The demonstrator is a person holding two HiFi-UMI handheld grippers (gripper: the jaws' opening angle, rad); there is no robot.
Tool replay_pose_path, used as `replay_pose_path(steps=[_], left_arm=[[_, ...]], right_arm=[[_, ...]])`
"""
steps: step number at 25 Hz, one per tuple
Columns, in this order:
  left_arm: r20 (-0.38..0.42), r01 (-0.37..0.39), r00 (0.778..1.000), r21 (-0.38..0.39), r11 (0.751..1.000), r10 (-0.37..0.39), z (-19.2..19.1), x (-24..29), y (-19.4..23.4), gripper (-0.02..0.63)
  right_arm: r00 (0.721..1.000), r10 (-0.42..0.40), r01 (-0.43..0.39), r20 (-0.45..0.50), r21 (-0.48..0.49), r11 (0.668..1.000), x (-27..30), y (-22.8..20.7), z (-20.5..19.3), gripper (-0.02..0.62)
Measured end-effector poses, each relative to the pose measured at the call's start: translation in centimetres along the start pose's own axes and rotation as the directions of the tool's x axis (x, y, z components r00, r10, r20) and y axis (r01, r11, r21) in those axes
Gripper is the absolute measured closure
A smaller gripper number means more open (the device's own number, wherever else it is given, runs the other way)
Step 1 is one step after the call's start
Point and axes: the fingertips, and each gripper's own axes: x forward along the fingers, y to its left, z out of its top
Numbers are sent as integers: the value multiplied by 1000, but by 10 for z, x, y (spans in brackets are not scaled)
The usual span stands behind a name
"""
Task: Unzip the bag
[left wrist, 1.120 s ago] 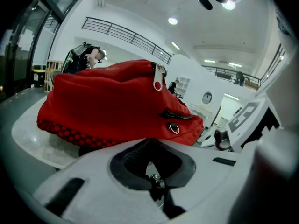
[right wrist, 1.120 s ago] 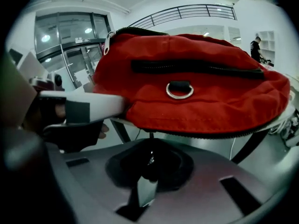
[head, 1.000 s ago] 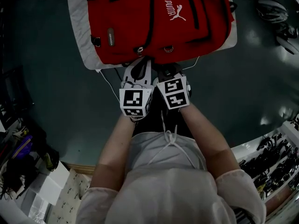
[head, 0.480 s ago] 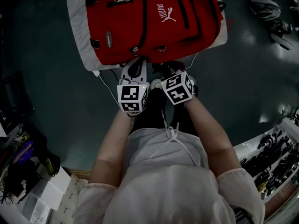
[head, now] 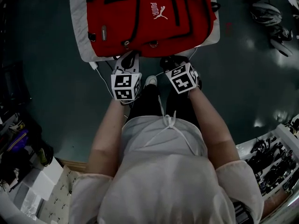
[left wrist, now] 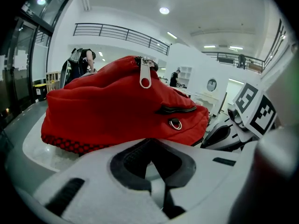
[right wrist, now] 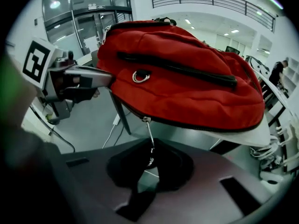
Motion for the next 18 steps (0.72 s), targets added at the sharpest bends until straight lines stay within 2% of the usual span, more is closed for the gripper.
replay_pose_path(steps=[3, 8, 18], left_arm=[[-27, -24, 999, 9, 1000, 24, -4, -1, 1, 586], [-48, -107, 993, -40, 993, 105, -6, -2, 2, 586], [-93, -265, 962, -90, 960, 257, -7, -2, 6, 586]], right_arm=[[1000, -3, 3, -17, 0, 1000, -7, -15, -13, 560], [999, 1, -2, -40, -16, 1000, -18, -44, -29, 560], [998, 30, -34, -63, -72, 997, -35, -98, -47, 560]])
